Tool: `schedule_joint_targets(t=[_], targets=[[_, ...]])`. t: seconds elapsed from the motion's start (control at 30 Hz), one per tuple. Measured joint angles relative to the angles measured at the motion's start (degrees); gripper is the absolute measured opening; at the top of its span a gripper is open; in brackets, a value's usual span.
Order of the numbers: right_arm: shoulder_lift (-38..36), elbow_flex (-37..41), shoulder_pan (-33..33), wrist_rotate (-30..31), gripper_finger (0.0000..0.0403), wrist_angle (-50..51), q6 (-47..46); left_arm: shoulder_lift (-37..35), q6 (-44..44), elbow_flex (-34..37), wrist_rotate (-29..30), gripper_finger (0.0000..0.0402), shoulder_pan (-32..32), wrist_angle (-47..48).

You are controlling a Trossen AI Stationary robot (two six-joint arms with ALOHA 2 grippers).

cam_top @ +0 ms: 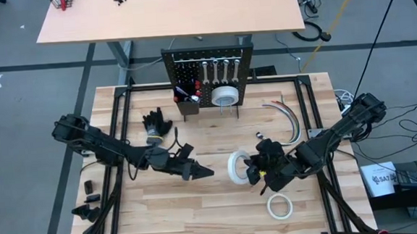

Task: Hang tools onto peg board
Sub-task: Hang the white tape on the peg board

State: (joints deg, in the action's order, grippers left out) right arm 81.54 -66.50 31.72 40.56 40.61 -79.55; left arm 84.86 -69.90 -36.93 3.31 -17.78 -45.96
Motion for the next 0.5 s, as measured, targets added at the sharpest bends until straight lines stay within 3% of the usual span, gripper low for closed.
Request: schedule_joint_targets(t=[0.17, 0.5], targets=[[1.1, 0.0, -2.2, -4.8, 0.0063, 0.0, 3.4, 1.7, -4.5, -1.2, 0.0, 0.0186, 0.0, 0.0], [5.3, 0.0, -7.2, -13.6, 0.0063, -0.7, 10.3, 5.0, -13.9, -1.6, 4.6, 0.019, 0.0, 1.4]])
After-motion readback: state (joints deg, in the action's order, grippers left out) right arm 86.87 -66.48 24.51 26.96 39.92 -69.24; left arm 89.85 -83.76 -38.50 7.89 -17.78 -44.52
